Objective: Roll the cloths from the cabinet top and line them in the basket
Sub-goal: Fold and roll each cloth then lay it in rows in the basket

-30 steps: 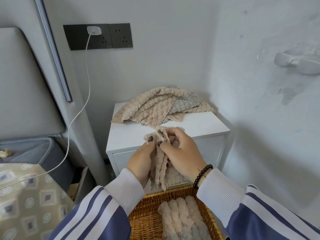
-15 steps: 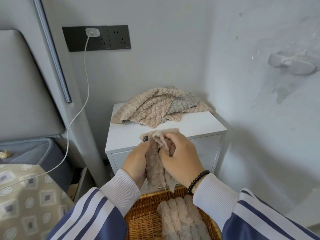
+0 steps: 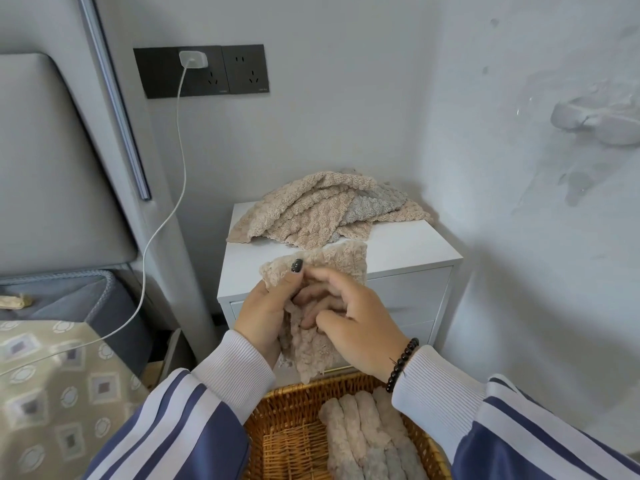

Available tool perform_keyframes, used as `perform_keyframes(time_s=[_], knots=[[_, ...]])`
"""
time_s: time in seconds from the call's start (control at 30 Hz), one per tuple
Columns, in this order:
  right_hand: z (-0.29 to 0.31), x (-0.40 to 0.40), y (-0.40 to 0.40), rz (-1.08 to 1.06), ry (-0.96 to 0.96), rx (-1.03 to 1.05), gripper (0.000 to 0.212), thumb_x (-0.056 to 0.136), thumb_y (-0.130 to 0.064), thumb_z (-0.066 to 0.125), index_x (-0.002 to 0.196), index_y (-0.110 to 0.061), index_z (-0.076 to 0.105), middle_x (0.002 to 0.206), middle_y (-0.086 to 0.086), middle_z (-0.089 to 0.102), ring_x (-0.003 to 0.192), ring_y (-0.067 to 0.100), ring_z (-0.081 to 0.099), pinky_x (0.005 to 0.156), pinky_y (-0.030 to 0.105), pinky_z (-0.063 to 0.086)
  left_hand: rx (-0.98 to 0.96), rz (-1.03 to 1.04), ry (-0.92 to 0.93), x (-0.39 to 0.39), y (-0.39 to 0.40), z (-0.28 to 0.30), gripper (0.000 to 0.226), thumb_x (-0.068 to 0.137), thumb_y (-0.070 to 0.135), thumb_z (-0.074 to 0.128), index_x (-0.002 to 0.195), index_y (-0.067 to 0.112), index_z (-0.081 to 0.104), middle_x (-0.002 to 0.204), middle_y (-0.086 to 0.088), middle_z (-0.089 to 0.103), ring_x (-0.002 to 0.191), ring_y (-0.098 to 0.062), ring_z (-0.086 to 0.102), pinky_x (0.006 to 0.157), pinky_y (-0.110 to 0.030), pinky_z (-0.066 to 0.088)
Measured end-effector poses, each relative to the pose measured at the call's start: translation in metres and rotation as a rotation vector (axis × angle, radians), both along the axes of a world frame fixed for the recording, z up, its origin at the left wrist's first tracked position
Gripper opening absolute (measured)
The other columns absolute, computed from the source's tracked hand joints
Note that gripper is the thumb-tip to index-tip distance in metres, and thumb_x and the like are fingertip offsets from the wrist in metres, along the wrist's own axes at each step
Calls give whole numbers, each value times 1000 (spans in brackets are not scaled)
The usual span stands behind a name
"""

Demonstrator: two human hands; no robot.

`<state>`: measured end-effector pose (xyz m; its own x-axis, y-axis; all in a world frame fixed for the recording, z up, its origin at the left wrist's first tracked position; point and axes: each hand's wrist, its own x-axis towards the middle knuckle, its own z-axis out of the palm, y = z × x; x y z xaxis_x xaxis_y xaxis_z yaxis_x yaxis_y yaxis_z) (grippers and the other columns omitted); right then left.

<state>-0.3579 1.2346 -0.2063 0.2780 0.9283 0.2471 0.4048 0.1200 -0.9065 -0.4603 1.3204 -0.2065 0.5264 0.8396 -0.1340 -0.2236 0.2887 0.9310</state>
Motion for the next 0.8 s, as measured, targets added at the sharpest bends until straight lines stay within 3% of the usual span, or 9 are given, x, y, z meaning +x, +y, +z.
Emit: perform_keyframes(time_s=[0.1,0.23,0.4,0.5,0.6,0.67,0.73,0.77,0.8], knots=[[5,4,-1,-118,-24,91,46,85,4,51,120,-25,54,100,-11,66,80,4,65,68,15,49,-37,37,-4,-2,3,1,30,98,20,51,119,2,61,109,-22,69,99,-36,68,81,-42,57],[10,18,1,-391,-88,166,46,86,-12,60,123,-35,46,114,-16,52,96,-1,53,77,13,44,-97,52,-49,-4,2,5,26,98,23,51,113,8,65,110,-14,71,99,-32,69,91,-45,51],[-1,27,3,-241,17,-64,60,89,-47,57,142,-36,30,135,-15,43,124,7,46,107,38,40,-98,-41,-127,-5,-3,10,23,97,23,49,96,14,70,99,-8,75,87,-23,73,81,-38,52],[-8,21,5,-157,4,-41,51,90,-52,54,135,-42,33,137,-16,45,127,5,44,109,40,37,-37,-70,-135,-6,-5,11,25,87,20,60,107,7,68,102,-13,74,90,-26,72,82,-39,54],[-11,17,7,-130,-66,-59,65,86,-62,52,142,-40,28,140,-15,42,130,5,40,110,40,36,47,-55,-94,-6,-3,7,39,73,15,69,111,5,65,100,-12,74,90,-26,72,79,-39,57],[-11,18,6,-150,-110,-39,74,84,-62,54,146,-38,22,140,-16,39,128,-1,38,111,31,34,86,-36,-59,-4,-2,2,24,80,8,66,104,9,66,90,-6,76,83,-22,72,72,-34,59],[-4,20,2,-204,-154,-18,83,87,-49,60,151,-34,9,136,-21,28,118,-16,31,102,5,25,124,-9,-10,-3,-2,-1,16,85,4,64,99,12,67,85,-3,76,80,-20,72,69,-31,59],[0,23,-1,-233,-186,11,85,88,-40,63,150,-35,5,135,-21,25,115,-18,28,96,-2,22,153,-9,16,-2,-1,-2,16,86,4,64,99,13,67,85,-2,76,81,-19,72,70,-30,59],[3,27,-3,-248,-227,58,83,89,-32,64,149,-39,7,139,-18,23,120,-15,27,99,0,21,182,-14,41,-2,-1,-2,17,85,5,65,99,13,68,85,0,76,81,-18,71,70,-29,59]])
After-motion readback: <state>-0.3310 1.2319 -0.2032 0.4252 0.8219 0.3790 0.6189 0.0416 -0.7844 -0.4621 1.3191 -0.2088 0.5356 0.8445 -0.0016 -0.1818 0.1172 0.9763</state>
